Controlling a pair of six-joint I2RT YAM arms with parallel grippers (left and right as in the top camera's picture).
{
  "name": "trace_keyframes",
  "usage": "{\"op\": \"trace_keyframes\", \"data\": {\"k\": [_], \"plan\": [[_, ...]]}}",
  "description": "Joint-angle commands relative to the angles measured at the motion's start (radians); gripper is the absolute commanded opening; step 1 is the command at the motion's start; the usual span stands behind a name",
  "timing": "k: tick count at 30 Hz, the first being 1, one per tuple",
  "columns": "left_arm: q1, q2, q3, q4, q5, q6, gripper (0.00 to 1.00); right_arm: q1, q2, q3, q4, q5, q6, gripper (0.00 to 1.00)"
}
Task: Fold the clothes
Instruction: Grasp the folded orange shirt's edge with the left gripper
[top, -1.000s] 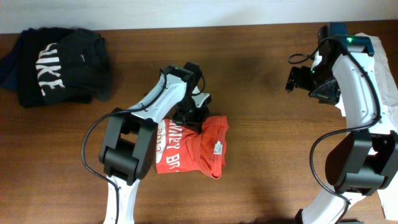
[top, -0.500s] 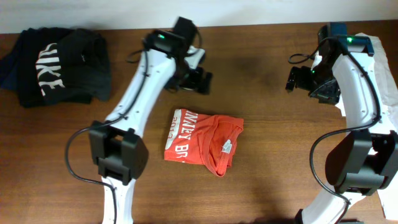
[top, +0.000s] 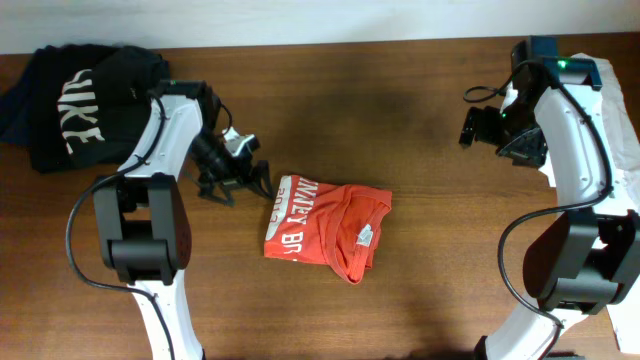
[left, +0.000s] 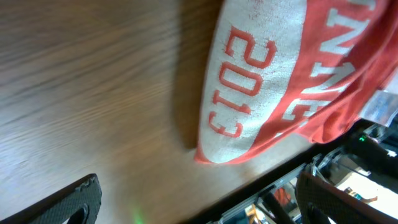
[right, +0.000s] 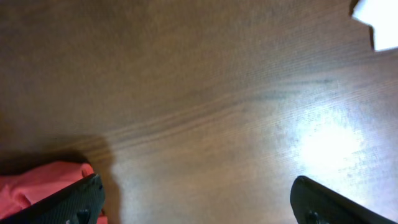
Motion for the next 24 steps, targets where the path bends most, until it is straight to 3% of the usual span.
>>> {"op": "trace_keyframes", "data": {"k": [1,3,6,8,11,13,16,24], "plan": [[-0.003,-0.010,-0.149,0.078,0.216,0.172,0.99,-0.003,-0.015,0.013,-0.003,0.002,0.008,0.99],[-0.003,-0.010,-0.235,0.117,0.277,0.249,0.98,-0.003,-0.015,0.013,-0.003,0.002,0.008,0.99],[-0.002,-0.010,-0.285,0.150,0.282,0.251,0.97,-0.003,-0.015,0.013,-0.003,0.002,0.008,0.99],[-0.004,-0.010,-0.294,0.196,0.282,0.251,0.89,-0.003,-0.015,0.013,-0.003,0.002,0.008,0.99],[-0.003,-0.010,-0.317,0.245,0.281,0.250,0.89,-0.003,-0.015,0.013,-0.003,0.002,0.008,0.99],[-0.005,-0.010,-0.317,0.257,0.237,0.202,0.89,-0.003,-0.015,0.013,-0.003,0.002,0.008,0.99],[-0.018,-0.010,-0.317,0.264,0.072,0.032,0.89,-0.003,-0.015,0.013,-0.003,0.002,0.008,0.99],[-0.120,-0.010,-0.317,0.322,0.130,0.043,0.89,-0.003,-0.015,0.013,-0.003,0.002,0.008,0.99]]}}
